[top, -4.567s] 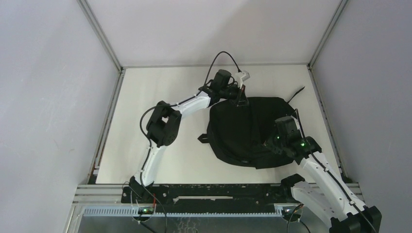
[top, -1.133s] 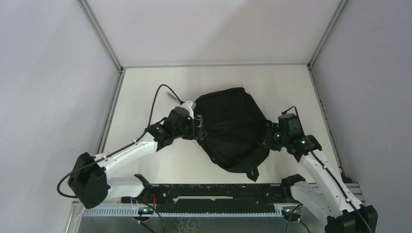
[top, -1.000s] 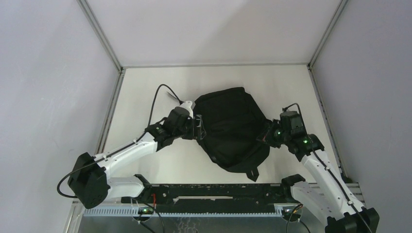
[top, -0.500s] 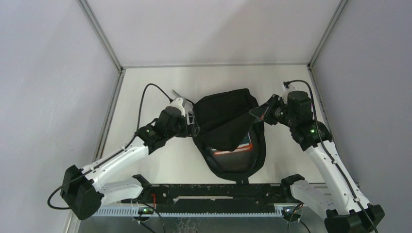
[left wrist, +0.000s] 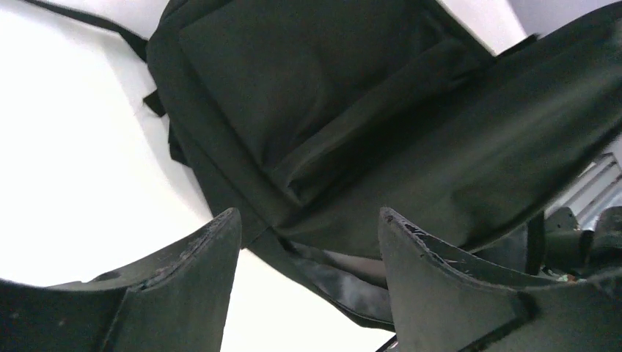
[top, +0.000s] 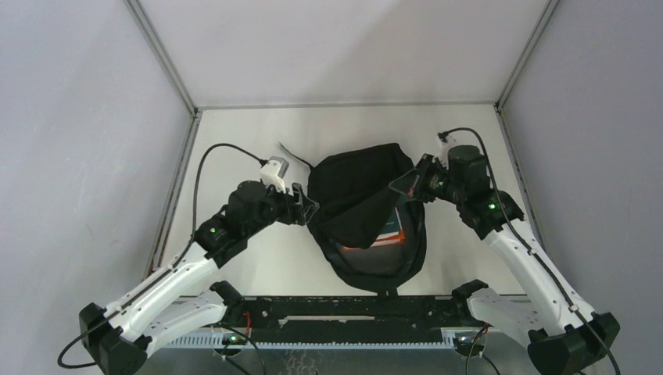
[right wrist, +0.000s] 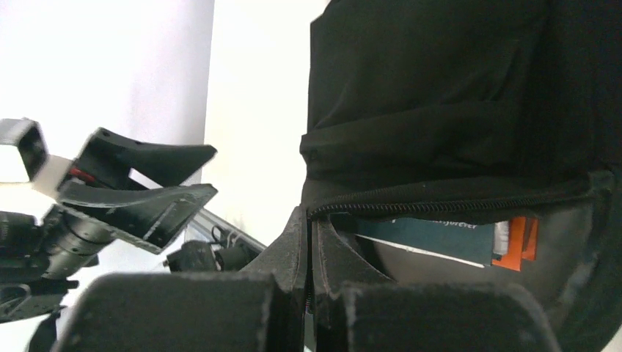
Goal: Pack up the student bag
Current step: Adjust the student bag at the center of the board.
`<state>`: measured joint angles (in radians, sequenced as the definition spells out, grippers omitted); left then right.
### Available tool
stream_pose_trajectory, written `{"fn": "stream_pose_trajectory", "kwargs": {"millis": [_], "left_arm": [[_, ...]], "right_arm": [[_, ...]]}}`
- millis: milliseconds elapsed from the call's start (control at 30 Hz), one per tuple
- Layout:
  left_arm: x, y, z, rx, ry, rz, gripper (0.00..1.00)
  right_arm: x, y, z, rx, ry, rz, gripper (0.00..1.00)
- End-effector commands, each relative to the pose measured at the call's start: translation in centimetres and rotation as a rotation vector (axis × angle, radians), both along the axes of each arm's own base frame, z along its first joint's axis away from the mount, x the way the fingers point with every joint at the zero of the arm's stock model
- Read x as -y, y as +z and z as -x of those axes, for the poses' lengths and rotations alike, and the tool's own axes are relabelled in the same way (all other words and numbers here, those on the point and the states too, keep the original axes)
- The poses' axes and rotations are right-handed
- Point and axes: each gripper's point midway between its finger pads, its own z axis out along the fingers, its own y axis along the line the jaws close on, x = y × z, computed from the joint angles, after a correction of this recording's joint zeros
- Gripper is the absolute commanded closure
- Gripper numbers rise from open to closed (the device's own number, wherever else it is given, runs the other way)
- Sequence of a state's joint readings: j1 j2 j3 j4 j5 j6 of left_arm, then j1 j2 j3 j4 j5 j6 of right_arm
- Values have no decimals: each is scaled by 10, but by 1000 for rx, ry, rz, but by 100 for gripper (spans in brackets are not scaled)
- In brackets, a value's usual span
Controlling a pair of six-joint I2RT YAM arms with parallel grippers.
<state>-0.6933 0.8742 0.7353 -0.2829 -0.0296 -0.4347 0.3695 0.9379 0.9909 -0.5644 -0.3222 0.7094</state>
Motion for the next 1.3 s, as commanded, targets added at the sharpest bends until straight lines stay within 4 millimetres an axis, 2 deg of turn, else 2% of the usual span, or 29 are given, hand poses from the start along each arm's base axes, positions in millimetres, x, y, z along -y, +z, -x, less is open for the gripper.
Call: {"fn": "stream_pose_trajectory", "kwargs": {"millis": [0,100,167,233,333,467,533,567,667,733,867,1000,1100,1167,1267], "left_arm": [[-5,28,-1,124,-19,7,27],[-21,32,-8,124,71,-18,26],[-32,37,-12,126,135,2,26],[-41,42,-14,131,183,40,26],[-50,39,-14,112,199,102,26],[-57,34,-14,94,212,102,26],[-58,34,-14,96,216,101,26],[-58,35,-14,98,215,104,26],[-55,37,-13,96,201,112,27],[-53,37,-13,96,192,114,27],[-51,33,-14,93,178,93,27],[-41,38,-9,100,103,97,27],[-26,43,-2,110,7,119,28],[-12,46,5,121,-65,123,27],[11,46,15,138,-165,81,28]], "right_arm": [[-36,14,2,50,101,-11,100],[-79,-13,19,-31,184,7,100],[-100,-26,25,-62,218,20,100],[-113,-32,28,-83,243,12,100],[-132,-31,33,-76,330,-23,100],[-141,-48,44,-173,499,99,97],[-135,-62,44,-199,507,171,94],[-132,-62,44,-190,507,185,87],[-126,-49,47,-114,538,194,63],[-117,-34,48,-48,561,188,51],[-81,-8,45,39,530,178,44],[-29,3,30,112,329,184,44],[13,-18,21,71,140,219,45],[38,-42,21,-17,17,234,46],[58,-79,33,-180,-82,225,48]]}}
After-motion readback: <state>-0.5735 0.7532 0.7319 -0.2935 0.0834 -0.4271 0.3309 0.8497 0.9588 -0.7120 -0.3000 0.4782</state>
